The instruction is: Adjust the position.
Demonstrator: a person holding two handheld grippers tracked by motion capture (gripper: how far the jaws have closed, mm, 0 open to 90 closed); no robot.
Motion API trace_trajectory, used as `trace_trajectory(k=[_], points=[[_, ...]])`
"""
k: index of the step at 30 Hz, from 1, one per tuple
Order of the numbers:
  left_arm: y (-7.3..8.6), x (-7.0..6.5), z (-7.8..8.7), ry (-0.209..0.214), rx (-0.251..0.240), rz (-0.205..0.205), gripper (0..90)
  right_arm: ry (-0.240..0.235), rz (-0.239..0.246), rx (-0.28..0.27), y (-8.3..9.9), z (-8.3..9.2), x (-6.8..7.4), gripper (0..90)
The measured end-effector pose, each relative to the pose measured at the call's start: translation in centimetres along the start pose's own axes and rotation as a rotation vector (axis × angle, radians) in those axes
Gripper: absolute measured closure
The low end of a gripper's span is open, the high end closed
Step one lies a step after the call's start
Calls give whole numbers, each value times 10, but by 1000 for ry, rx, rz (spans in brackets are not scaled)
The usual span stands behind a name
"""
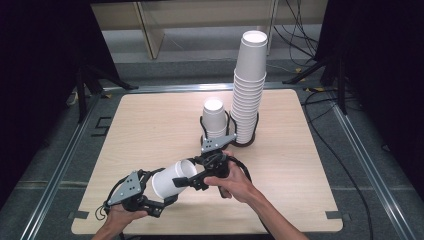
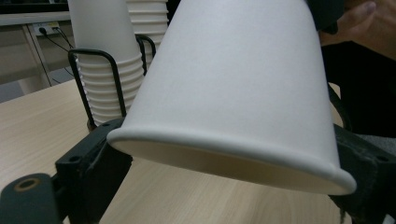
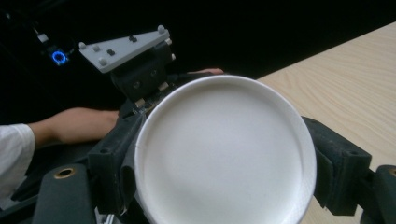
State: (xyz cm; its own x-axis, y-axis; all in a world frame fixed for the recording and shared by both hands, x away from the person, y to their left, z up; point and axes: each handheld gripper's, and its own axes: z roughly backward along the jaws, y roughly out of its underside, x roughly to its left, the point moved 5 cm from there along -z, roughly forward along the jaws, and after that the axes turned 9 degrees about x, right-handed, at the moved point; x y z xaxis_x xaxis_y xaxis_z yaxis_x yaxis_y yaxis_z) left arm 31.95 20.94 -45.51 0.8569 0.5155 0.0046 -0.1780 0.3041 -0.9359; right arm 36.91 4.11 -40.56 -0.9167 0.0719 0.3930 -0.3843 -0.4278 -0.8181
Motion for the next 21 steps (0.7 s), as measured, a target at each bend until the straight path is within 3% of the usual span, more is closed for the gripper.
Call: trace_trajectory(k=[1,3,4,7,11,12,13,17,19,20,21], points=[[0,0,-1,-2,7,-2,104,2,-11,9,1,0,1,224],[2,0,-1,-2,33,-16,108,24,30,36,2,-2,0,215],[3,0,-2,-2,40,-25,110,73,66,76,3,-1,0,185],[6,0,-3,-9,90,-44,111,109,84,120,3,1,2,155],[10,-1,-6,-10,128,-57,112,187,196,179,-1,9,7,155],[11,-1,-6,-16,157,-72,112,202,214,210,-1,10,8,155],[11,-1,-7,-13,154,-71,112,217,218,232,0,11,11,155],[15,-4,-8,-11,215,-101,112,265,309,317,0,12,17,156],[16,-4,-9,-16,243,-122,111,293,336,363,2,10,20,157],[17,-5,-9,-13,251,-125,111,298,307,395,6,9,23,157],[17,-6,-10,-8,253,-121,111,307,320,417,7,7,24,157]])
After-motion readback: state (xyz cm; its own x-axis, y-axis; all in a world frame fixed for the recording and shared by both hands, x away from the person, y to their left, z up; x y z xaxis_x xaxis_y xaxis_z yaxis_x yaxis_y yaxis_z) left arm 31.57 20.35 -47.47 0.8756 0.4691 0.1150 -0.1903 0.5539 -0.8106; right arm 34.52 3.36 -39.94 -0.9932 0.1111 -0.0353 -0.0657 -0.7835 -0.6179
